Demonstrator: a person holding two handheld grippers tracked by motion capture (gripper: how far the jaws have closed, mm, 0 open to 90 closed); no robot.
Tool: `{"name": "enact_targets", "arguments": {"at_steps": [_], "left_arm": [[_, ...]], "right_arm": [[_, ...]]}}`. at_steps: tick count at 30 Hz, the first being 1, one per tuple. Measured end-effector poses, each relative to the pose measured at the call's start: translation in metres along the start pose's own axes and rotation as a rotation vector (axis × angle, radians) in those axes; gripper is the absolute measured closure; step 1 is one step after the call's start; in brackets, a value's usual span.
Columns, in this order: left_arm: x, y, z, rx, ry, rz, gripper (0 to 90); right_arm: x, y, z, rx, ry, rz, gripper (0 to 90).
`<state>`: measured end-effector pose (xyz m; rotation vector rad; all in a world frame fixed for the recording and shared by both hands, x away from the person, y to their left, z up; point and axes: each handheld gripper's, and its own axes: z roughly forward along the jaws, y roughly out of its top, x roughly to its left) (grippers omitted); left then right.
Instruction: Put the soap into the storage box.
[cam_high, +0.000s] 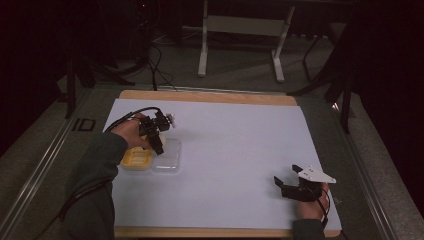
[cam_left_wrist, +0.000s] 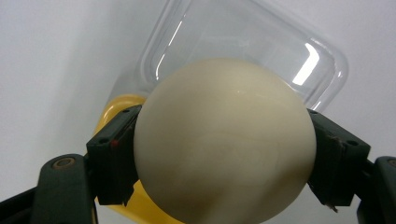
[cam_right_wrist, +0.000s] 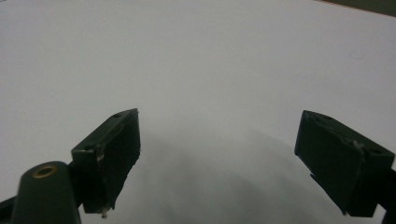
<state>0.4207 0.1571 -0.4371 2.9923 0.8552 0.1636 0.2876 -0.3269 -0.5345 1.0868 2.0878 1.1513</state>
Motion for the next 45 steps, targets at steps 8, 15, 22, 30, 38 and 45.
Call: {"name": "enact_targets", "arguments": {"at_steps": [8, 15, 22, 30, 38, 45], "left_arm": [[0.005, -0.009, 0.003, 0.008, -0.003, -0.024, 23.2], [0.008, -0.018, 0.006, 0.013, -0.007, -0.042, 23.2], [0.013, -0.026, 0.009, 0.013, -0.015, -0.063, 23.2], [0.017, -0.037, 0.011, 0.024, -0.008, -0.081, 23.2], [0.022, -0.048, 0.015, 0.028, 0.005, -0.102, 23.2], [0.023, -0.051, 0.021, 0.023, 0.011, -0.107, 23.3]], "right_arm": [[0.000, 0.000, 0.000, 0.000, 0.001, 0.001, 14.2], [0.000, 0.000, 0.000, 0.000, 0.000, 0.000, 14.2], [0.000, 0.000, 0.000, 0.000, 0.000, 0.001, 14.2], [0.000, 0.000, 0.000, -0.001, 0.000, 0.000, 14.2], [0.000, 0.000, 0.000, -0.001, -0.001, -0.001, 14.2], [0.000, 0.000, 0.000, -0.003, -0.002, -0.003, 14.2]]}}
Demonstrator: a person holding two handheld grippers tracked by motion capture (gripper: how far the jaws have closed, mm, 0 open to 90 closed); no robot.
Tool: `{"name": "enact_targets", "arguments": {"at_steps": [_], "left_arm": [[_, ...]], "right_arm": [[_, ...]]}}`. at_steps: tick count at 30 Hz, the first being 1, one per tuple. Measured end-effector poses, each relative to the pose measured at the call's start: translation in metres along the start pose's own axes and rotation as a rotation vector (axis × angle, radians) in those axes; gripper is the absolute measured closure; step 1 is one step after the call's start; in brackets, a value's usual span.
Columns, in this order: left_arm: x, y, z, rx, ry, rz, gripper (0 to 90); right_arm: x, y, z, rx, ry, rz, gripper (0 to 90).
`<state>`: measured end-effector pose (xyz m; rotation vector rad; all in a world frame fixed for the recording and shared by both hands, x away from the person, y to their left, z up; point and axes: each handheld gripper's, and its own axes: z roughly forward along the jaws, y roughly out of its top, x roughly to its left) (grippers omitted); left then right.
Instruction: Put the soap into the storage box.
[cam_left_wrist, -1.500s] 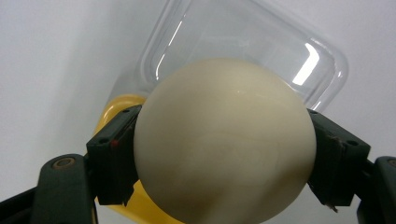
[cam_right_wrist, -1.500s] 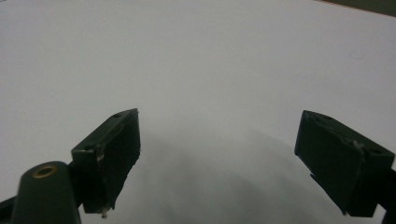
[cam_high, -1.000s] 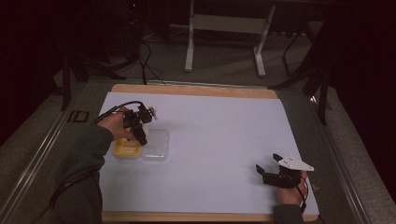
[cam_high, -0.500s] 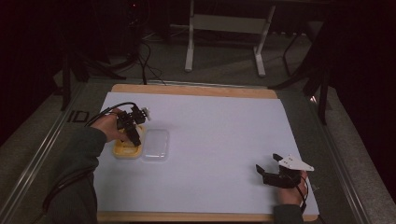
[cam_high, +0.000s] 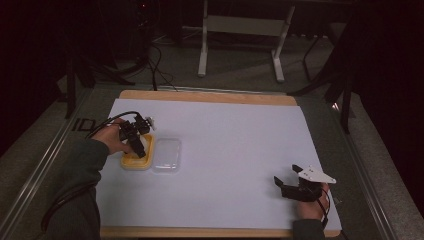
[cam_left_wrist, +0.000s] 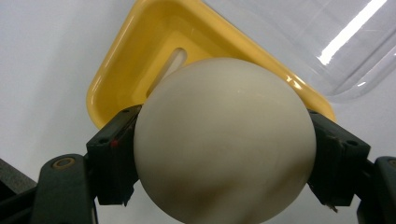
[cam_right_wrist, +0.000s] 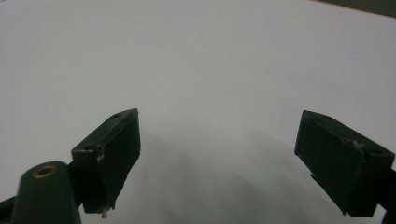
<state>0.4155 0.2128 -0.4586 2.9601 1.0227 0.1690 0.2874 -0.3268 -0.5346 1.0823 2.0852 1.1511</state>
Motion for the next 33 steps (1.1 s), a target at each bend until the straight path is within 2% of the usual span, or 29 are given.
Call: {"name": "enact_targets", "arguments": {"at_steps": [8, 9, 11, 30, 33], "left_arm": [[0.001, 0.000, 0.008, -0.003, 0.015, 0.000, 23.3], [0.001, 0.000, 0.011, -0.003, 0.034, -0.003, 23.3], [0.002, -0.001, 0.013, -0.003, 0.036, -0.008, 23.3], [-0.001, 0.000, 0.027, 0.010, 0.039, 0.002, 23.2], [0.000, -0.001, 0.028, -0.009, 0.029, -0.001, 23.2]], "right_arm": [[0.000, 0.000, 0.000, 0.000, -0.001, -0.001, 14.2], [0.000, 0.000, 0.000, 0.001, -0.001, -0.001, 14.2], [0.001, 0.000, 0.000, 0.001, -0.002, -0.003, 14.2], [0.001, 0.000, 0.000, 0.004, -0.004, -0.005, 14.2], [0.001, 0.000, 0.000, 0.004, -0.004, -0.005, 14.2]]}}
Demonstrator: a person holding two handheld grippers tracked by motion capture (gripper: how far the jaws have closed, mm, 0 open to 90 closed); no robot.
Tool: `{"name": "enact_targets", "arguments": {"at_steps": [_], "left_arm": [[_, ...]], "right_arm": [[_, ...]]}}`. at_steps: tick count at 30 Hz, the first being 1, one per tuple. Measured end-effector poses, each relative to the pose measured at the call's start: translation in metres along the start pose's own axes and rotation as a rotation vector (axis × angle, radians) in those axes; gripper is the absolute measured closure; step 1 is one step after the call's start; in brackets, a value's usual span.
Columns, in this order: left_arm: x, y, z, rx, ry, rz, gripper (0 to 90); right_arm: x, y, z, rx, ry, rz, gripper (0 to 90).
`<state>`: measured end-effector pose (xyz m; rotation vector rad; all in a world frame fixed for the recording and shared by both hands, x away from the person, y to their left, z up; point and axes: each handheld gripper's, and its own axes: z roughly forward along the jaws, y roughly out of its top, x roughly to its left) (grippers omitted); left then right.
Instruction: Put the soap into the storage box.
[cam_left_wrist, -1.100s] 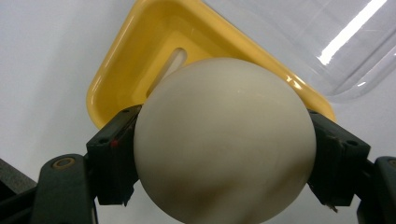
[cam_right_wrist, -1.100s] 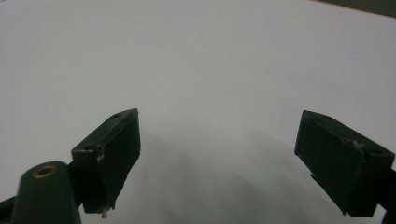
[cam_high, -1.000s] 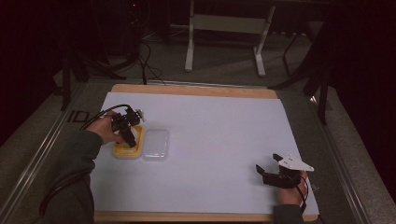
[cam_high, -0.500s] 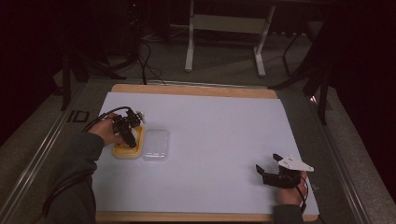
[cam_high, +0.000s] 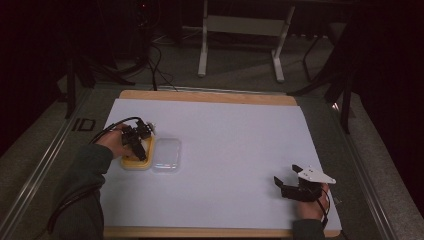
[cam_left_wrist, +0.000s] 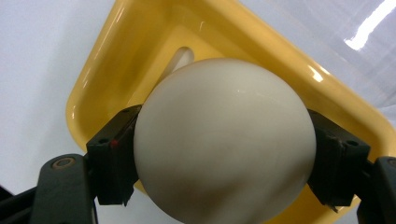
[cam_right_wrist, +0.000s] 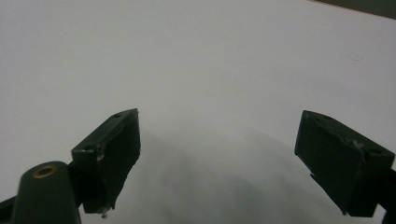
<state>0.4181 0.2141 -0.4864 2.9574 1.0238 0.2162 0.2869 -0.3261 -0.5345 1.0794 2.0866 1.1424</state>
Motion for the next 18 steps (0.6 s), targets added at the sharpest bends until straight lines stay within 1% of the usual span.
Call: {"name": "enact_targets", "arguments": {"at_steps": [3, 5, 11, 15, 18], "left_arm": [[0.0005, 0.0004, 0.0024, 0.006, -0.004, -0.004, 23.2], [0.0012, -0.0001, 0.0044, 0.006, -0.015, -0.001, 23.2], [0.0066, -0.0046, 0.0070, -0.014, -0.046, -0.045, 23.0], [0.0079, -0.0062, 0.0083, -0.024, -0.060, -0.063, 22.5], [0.0074, -0.0075, 0.0094, -0.036, -0.061, -0.055, 20.2]], "right_arm": [[0.0001, 0.0000, 0.0001, 0.001, 0.000, 0.000, 14.2], [0.0000, 0.0000, 0.0000, 0.001, 0.000, 0.000, 14.2], [0.0000, 0.0000, 0.0001, 0.001, 0.000, 0.000, 14.2], [0.0001, 0.0000, 0.0000, 0.001, 0.000, 0.000, 14.2], [0.0002, 0.0000, 0.0000, 0.001, 0.000, 0.000, 14.2]]}}
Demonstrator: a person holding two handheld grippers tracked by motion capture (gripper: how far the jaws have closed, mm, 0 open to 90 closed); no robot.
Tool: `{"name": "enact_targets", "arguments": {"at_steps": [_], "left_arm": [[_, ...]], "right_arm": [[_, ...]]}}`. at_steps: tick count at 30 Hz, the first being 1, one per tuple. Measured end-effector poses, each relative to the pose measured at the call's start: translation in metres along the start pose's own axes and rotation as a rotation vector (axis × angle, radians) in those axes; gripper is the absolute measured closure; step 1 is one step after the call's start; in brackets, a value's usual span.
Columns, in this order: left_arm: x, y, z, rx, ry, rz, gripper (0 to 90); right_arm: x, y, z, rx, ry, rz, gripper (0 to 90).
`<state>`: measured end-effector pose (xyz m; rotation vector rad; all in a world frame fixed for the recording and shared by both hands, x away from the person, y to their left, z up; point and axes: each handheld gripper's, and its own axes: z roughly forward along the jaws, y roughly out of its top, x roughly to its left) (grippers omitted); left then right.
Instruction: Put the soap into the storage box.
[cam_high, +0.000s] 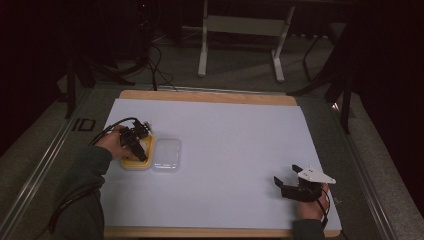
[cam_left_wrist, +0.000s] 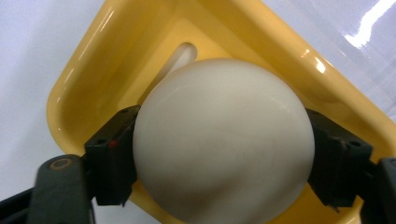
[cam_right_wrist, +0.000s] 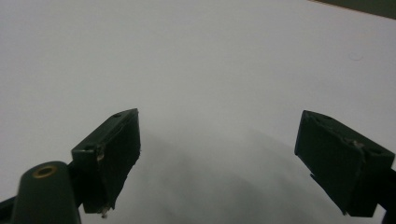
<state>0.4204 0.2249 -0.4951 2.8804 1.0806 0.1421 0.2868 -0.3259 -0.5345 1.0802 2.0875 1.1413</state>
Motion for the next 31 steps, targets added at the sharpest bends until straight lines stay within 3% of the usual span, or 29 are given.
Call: {"name": "enact_targets", "arguments": {"at_steps": [8, 13, 23, 25, 29, 31], "left_arm": [[-0.002, 0.001, -0.003, -0.003, 0.033, 0.015, 11.9], [-0.005, -0.001, -0.013, -0.025, 0.045, 0.030, 11.2], [-0.010, -0.011, -0.047, -0.163, 0.057, 0.050, 14.6], [-0.012, -0.012, -0.051, -0.179, 0.039, 0.055, 16.0], [-0.021, -0.015, -0.056, -0.220, 0.057, 0.068, 16.7], [-0.026, -0.019, -0.057, -0.274, 0.050, 0.065, 16.9]], "right_arm": [[0.000, 0.000, 0.000, 0.000, 0.000, -0.001, 14.2], [0.000, 0.000, 0.000, -0.001, 0.000, -0.003, 14.2], [0.000, 0.000, 0.000, -0.002, -0.001, -0.002, 14.2], [0.000, 0.000, 0.000, -0.002, -0.001, -0.002, 14.2], [0.000, 0.000, 0.000, -0.002, -0.001, 0.000, 14.2], [0.000, 0.000, 0.000, -0.003, -0.001, 0.001, 14.2]]}}
